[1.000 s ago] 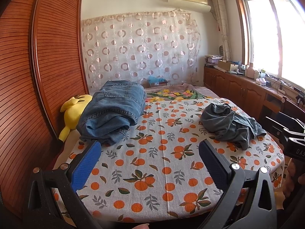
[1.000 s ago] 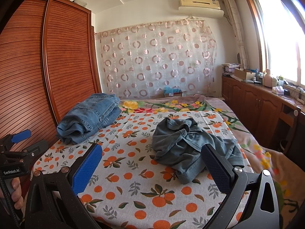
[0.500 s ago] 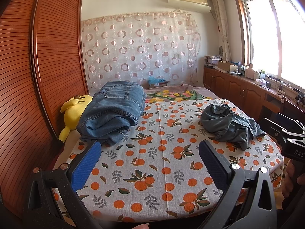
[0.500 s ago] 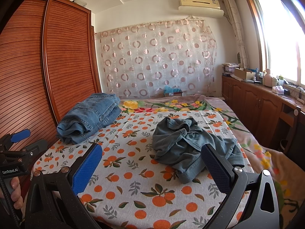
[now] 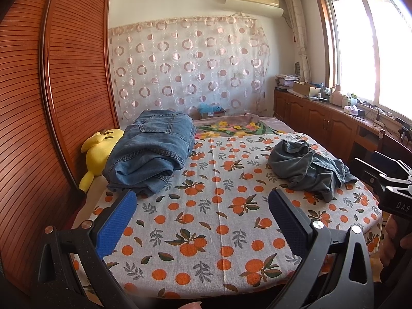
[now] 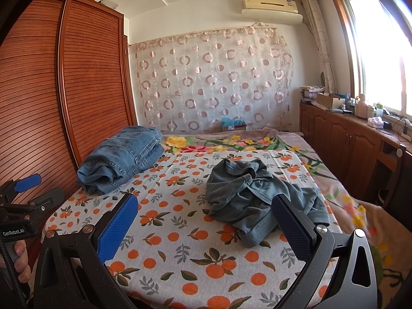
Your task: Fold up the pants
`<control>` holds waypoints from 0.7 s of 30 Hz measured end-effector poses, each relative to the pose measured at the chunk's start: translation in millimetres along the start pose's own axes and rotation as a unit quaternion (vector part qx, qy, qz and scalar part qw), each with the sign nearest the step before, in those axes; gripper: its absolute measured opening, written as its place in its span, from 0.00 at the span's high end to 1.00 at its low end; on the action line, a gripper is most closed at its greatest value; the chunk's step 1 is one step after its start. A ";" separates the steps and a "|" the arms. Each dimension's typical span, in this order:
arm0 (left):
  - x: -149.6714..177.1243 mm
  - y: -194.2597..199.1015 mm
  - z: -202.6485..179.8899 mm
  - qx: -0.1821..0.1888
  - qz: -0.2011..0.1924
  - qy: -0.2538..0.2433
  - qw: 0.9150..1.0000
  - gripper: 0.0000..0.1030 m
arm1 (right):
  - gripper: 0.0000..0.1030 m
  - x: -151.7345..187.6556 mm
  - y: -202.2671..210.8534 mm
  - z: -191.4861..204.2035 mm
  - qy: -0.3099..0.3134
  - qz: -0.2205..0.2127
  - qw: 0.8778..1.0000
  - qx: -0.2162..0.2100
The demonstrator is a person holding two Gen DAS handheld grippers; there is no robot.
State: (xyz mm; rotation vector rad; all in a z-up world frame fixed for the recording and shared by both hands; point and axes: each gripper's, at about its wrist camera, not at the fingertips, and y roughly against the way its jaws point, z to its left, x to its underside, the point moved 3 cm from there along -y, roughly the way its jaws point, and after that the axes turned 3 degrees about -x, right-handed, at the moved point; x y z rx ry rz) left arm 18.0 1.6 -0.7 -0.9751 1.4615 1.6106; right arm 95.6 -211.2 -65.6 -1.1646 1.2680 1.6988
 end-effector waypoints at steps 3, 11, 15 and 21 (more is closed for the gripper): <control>0.2 -0.1 -0.1 0.000 0.000 0.000 1.000 0.01 | 0.00 0.1 -0.1 -0.2 0.000 0.000 1.000 0.001; 3.8 -4.6 -4.5 0.008 0.014 0.001 1.000 0.01 | 0.00 0.1 0.1 -7.3 -0.002 0.004 1.000 -0.001; 11.6 -16.9 -3.8 0.018 0.031 -0.004 0.999 0.01 | 0.00 0.1 -1.0 -16.8 -0.001 0.009 1.000 0.004; 11.6 -37.5 -8.4 0.037 0.040 -0.026 0.998 0.01 | 0.00 -2.7 -9.7 -34.3 0.004 0.021 1.000 0.011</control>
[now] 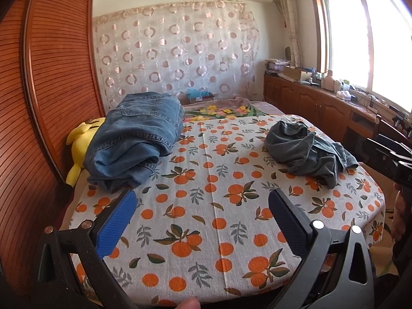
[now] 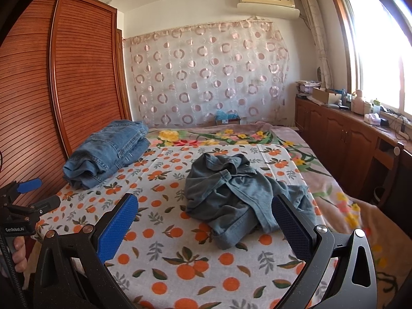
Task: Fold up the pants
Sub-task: 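Reach the right gripper to the crumpled grey pants hem and close while the left gripper grasps nearby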
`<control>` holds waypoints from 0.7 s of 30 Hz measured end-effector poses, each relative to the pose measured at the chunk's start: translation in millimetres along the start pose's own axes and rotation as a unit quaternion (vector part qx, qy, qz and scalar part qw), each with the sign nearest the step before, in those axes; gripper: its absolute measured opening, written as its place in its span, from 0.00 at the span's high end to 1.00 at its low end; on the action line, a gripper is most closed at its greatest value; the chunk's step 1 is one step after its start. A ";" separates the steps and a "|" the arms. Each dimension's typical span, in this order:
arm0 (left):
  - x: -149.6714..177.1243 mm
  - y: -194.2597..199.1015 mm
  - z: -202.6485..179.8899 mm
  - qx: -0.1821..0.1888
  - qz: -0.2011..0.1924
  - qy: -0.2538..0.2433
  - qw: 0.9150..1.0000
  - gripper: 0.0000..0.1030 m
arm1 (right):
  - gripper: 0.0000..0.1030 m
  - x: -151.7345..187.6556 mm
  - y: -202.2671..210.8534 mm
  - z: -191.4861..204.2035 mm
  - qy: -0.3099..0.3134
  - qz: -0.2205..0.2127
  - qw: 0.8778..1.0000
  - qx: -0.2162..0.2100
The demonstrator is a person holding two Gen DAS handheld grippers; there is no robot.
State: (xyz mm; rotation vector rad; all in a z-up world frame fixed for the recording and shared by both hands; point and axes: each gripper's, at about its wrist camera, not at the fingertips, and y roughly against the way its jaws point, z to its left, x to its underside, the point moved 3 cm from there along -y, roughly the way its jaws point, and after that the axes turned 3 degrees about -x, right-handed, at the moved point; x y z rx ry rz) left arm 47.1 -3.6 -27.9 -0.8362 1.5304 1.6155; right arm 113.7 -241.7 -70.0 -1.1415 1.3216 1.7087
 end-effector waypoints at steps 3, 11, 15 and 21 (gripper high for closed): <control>-3.4 -12.0 -3.1 0.010 0.004 -0.012 1.000 0.01 | 0.00 -0.6 -7.5 -7.6 0.008 0.012 1.000 0.003; -13.9 -50.0 -25.0 0.053 0.026 -0.042 0.997 0.01 | 0.19 -4.7 -22.5 -24.9 0.032 0.054 0.998 0.010; -15.2 -71.8 -39.6 0.077 0.049 -0.059 0.994 0.01 | 0.39 -4.3 -31.6 -42.1 0.027 0.087 0.996 0.015; -17.7 -99.1 -70.6 0.113 0.073 -0.090 0.987 0.01 | 0.54 -2.5 -36.4 -55.7 0.006 0.136 0.991 -0.009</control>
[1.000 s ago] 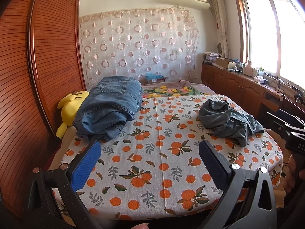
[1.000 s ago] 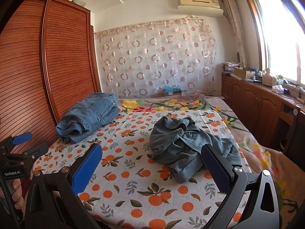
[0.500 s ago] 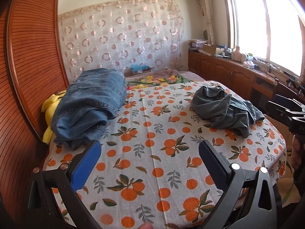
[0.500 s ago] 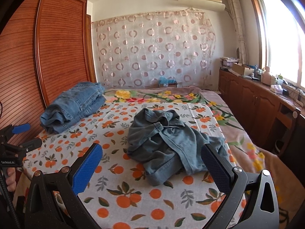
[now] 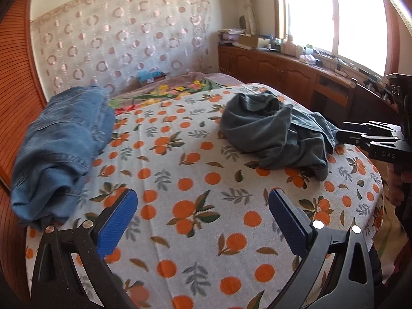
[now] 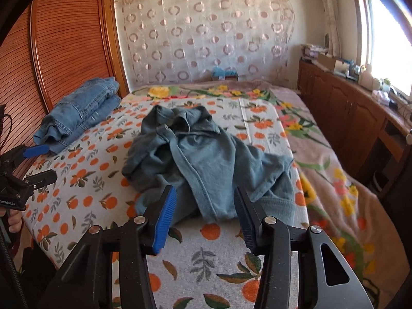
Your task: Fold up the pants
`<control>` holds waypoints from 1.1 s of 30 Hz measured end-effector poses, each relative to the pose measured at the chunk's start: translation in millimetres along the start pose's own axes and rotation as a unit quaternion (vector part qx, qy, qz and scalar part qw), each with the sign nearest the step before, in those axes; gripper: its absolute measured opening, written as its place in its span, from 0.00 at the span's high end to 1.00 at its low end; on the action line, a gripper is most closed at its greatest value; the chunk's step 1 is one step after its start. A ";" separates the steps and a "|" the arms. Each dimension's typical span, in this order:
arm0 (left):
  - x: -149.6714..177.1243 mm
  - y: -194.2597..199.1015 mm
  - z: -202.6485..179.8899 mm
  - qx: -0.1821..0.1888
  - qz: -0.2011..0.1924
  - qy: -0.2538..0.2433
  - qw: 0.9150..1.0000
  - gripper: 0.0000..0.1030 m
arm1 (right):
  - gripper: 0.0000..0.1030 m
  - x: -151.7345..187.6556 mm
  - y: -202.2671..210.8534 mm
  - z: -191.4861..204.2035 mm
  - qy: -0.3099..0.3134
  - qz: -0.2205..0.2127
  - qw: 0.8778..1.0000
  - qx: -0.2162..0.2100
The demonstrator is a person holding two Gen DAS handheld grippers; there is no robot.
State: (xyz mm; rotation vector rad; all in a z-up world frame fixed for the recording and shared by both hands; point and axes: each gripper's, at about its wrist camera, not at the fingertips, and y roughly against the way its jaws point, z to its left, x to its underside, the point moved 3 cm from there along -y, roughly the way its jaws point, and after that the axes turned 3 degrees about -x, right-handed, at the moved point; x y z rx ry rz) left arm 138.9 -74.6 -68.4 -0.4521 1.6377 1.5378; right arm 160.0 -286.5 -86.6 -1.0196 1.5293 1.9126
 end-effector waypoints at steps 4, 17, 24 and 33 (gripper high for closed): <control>-11.7 -16.5 -15.8 0.022 0.012 -0.015 1.000 0.04 | 0.60 1.2 0.0 -2.3 0.002 0.022 1.000 -0.012; -53.4 -63.8 -67.1 0.094 0.035 -0.056 0.993 0.32 | 0.97 -1.0 25.6 -18.3 -0.011 0.027 0.999 -0.025; -62.0 -85.5 -86.8 0.132 0.053 -0.065 0.988 0.68 | 0.97 -4.3 51.0 -35.1 -0.030 -0.009 0.999 -0.009; -63.3 -68.6 -65.5 0.128 0.023 -0.049 0.990 0.94 | 0.98 -5.3 79.8 -37.8 -0.034 -0.036 0.999 0.009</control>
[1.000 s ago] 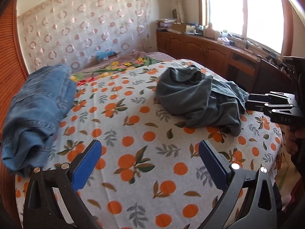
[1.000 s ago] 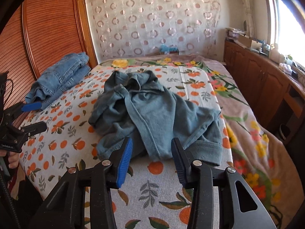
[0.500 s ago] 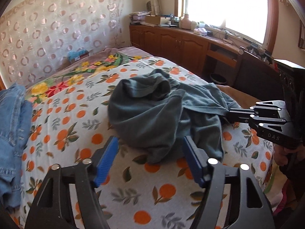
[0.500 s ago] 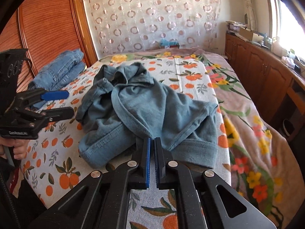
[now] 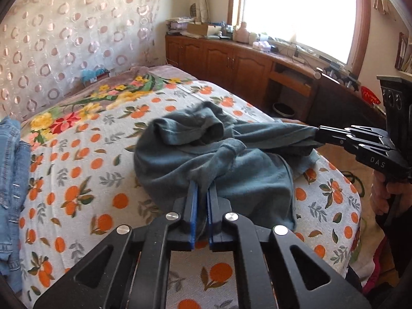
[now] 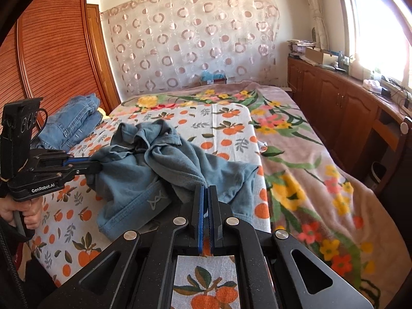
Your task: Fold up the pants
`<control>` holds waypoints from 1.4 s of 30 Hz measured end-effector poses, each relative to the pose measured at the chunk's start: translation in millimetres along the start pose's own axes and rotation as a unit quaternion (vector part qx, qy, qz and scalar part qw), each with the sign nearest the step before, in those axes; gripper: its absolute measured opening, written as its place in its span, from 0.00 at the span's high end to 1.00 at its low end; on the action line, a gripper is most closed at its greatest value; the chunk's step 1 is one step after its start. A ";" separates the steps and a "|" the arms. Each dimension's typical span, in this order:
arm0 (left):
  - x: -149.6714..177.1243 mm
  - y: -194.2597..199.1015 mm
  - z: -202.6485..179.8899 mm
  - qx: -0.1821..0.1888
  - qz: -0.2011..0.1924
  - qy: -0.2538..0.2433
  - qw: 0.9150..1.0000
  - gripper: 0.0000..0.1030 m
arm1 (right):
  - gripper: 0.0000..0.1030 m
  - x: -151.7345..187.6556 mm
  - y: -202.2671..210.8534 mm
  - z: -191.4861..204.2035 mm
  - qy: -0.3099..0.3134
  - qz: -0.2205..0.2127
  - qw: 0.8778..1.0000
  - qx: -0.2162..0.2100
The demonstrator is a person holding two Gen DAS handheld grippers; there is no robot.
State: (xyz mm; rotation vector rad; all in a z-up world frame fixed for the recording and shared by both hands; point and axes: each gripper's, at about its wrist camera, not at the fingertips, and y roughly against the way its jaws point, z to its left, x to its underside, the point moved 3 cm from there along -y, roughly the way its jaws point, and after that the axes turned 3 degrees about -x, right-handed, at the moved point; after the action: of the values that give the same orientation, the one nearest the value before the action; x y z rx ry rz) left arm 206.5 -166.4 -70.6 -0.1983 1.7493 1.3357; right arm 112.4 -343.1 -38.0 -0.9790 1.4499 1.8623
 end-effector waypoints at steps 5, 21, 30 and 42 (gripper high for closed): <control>-1.8 38.7 26.2 -0.022 -0.036 0.023 0.999 0.94 | 0.98 -12.2 5.8 14.6 0.013 -0.025 1.000 0.000; 31.0 126.2 113.7 -0.093 -0.080 0.085 0.989 0.95 | 0.98 -27.5 16.0 36.5 0.047 -0.070 0.996 0.009; 54.9 98.3 106.5 -0.087 -0.031 0.093 0.991 0.75 | 0.98 2.0 -32.0 7.5 0.015 0.009 1.000 0.025; 67.1 79.2 34.2 -0.025 -0.018 0.047 0.998 0.48 | 0.65 11.5 -19.0 33.1 0.022 0.013 0.999 0.025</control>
State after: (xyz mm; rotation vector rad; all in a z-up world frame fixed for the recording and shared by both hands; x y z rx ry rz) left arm 138.7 -80.9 -64.7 -0.3226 1.7838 1.3640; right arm 114.6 -306.3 -53.2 -0.9864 1.5351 1.8250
